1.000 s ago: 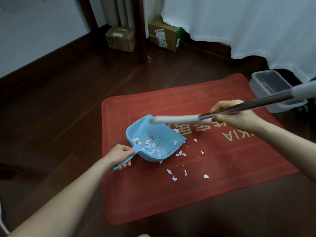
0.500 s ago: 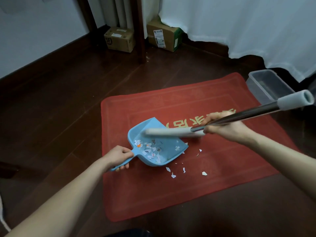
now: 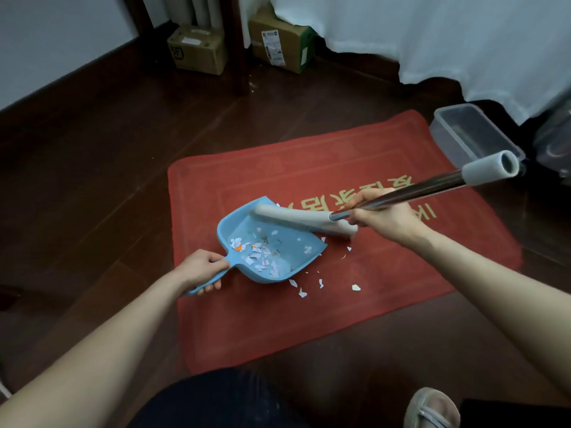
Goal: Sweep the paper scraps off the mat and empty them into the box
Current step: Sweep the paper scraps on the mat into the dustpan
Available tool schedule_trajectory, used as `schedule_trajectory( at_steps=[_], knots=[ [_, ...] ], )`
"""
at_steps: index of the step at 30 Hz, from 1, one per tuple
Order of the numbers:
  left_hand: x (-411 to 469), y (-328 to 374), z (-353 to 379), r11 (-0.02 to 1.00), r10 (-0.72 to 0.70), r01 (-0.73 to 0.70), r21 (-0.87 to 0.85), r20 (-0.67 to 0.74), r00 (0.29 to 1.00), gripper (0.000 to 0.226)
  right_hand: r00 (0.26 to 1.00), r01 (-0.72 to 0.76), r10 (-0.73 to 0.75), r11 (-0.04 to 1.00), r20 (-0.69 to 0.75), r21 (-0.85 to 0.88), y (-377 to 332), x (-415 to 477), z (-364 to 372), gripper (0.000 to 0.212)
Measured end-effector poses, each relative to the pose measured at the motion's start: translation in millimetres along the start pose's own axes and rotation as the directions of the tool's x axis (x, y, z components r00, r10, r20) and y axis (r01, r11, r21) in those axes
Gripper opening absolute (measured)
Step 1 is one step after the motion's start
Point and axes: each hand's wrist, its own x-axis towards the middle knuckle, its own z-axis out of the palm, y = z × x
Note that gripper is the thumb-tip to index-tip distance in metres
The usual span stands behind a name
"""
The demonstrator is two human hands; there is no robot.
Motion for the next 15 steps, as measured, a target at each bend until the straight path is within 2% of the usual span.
schedule_trajectory(
  at_steps=[1, 3, 4, 6, 8, 11, 15],
  knots=[
    [-1, 1, 1, 1.000, 0.005, -0.005, -0.003, -0.002, 1.000, 0.022, 0.999, 0.000, 0.000, 1.000, -0.040, 0.008, 0, -2, -4, 0.005],
    [-4, 3, 3, 1.000, 0.018, -0.018, -0.002, -0.006, 1.000, 0.022, 0.996, 0.011, -0.013, 1.000, -0.091, -0.027, -1, -7, -11, 0.014],
    [-5, 4, 4, 1.000, 0.024, -0.024, -0.002, -0.007, 1.000, 0.023, 0.993, 0.005, -0.011, 0.999, -0.115, -0.053, 0, -9, -14, 0.011],
    [-9, 3, 5, 1.000, 0.029, -0.029, -0.006, -0.003, 1.000, 0.023, 0.986, -0.053, 0.034, 0.992, -0.166, -0.111, 6, -12, -16, 0.006],
    [-13, 1, 7, 1.000, 0.027, -0.027, -0.008, 0.014, 1.000, 0.023, 0.975, -0.118, 0.088, 0.983, -0.204, -0.141, 11, -17, -15, 0.013],
    [-21, -4, 9, 1.000, 0.023, -0.023, -0.001, 0.026, 0.999, 0.022, 0.969, -0.143, 0.091, 0.965, -0.231, -0.219, 14, -22, -9, 0.012],
    [-27, -11, 10, 1.000, 0.020, -0.020, -0.005, 0.016, 1.000, 0.022, 0.923, -0.224, 0.175, 0.968, -0.341, -0.110, 11, -23, -4, 0.014]
  ],
)
